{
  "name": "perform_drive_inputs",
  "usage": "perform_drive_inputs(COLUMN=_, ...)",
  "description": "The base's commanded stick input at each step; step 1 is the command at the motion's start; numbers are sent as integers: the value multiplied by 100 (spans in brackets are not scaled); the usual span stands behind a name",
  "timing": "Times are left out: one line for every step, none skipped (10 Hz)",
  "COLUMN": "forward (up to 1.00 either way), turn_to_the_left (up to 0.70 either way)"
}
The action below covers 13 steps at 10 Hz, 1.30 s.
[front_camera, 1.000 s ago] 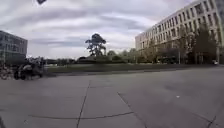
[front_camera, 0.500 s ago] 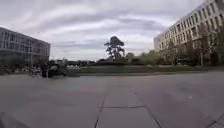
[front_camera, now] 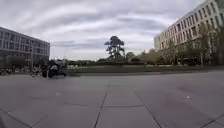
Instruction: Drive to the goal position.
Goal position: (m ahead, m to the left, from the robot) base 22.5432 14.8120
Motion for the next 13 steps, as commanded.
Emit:
perform_drive_inputs(forward=70, turn_to_the_left=35)
perform_drive_inputs(forward=70, turn_to_the_left=35)
perform_drive_inputs(forward=70, turn_to_the_left=35)
perform_drive_inputs(forward=70, turn_to_the_left=35)
perform_drive_inputs(forward=70, turn_to_the_left=35)
perform_drive_inputs(forward=70, turn_to_the_left=35)
perform_drive_inputs(forward=70, turn_to_the_left=35)
perform_drive_inputs(forward=70, turn_to_the_left=35)
perform_drive_inputs(forward=70, turn_to_the_left=35)
perform_drive_inputs(forward=70, turn_to_the_left=35)
perform_drive_inputs(forward=70, turn_to_the_left=35)
perform_drive_inputs(forward=70, turn_to_the_left=35)
perform_drive_inputs(forward=70, turn_to_the_left=35)
